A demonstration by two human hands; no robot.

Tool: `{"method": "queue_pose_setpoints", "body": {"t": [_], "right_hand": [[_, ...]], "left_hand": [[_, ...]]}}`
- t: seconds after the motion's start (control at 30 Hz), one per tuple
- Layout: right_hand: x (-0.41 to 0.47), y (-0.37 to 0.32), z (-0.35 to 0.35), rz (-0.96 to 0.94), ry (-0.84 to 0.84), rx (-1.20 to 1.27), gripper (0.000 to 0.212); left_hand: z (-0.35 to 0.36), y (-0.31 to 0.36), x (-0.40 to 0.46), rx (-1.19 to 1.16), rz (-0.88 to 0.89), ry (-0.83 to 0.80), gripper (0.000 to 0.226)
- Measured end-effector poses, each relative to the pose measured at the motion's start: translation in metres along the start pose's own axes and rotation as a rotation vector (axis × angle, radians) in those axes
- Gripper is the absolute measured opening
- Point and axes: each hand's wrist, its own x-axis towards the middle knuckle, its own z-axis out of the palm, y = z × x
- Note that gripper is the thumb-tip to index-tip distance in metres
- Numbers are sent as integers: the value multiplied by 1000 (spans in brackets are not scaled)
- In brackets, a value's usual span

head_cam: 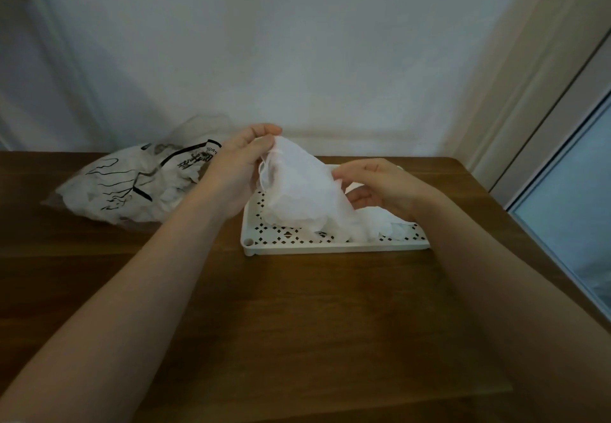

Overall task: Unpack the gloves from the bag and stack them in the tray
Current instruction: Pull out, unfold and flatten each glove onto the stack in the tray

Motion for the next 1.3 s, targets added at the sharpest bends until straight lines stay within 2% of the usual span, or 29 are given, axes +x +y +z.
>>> {"method": "queue_pose_setpoints", "body": {"t": [0.07, 0.13, 0.2, 0.33, 0.43, 0.5, 0.67, 0.73, 0.77, 0.87, 1.0, 1.13, 1.23, 1.3], "right_hand": [[-3, 0, -4, 2, 59, -21, 27], [-5, 0, -7, -55, 101, -189, 24], [-4, 2, -6, -115, 78, -248, 30], [2, 2, 13, -214, -162, -63, 45], [4, 2, 14, -193, -209, 89, 27], [2, 3, 3, -166, -174, 88, 12], [-4, 12, -30, -139, -116, 121, 3], [-6, 11, -39, -136, -46, 127, 19], [-6, 10, -44, -125, 4, 149, 20], [-6, 4, -49, -55, 131, 285, 7], [-3, -4, -48, 6, 255, 435, 15], [2, -3, -48, -38, 427, 212, 17], [6, 2, -57, -175, 577, -229, 19], [8, 5, -64, -309, 650, -509, 22]], "left_hand": [[7, 1, 0, 61, 3, -9, 23], [12, 2, 2, 104, 19, -27, 26], [17, 3, 2, 150, 22, -44, 26], [32, 8, 4, 250, 12, -154, 26], [41, 10, 5, 248, 24, -168, 25], [44, 10, 7, 227, 39, -135, 25], [37, 6, 15, 241, 19, -62, 23], [35, 5, 17, 220, 13, -49, 19], [36, 5, 19, 206, 16, -44, 16], [42, 6, 23, 153, 11, -39, 10], [52, 8, 30, 69, -25, -72, 14], [53, 7, 41, 81, -40, -118, 18], [51, 3, 49, 272, 2, -84, 8], [52, 1, 54, 351, 68, -23, 10]]}}
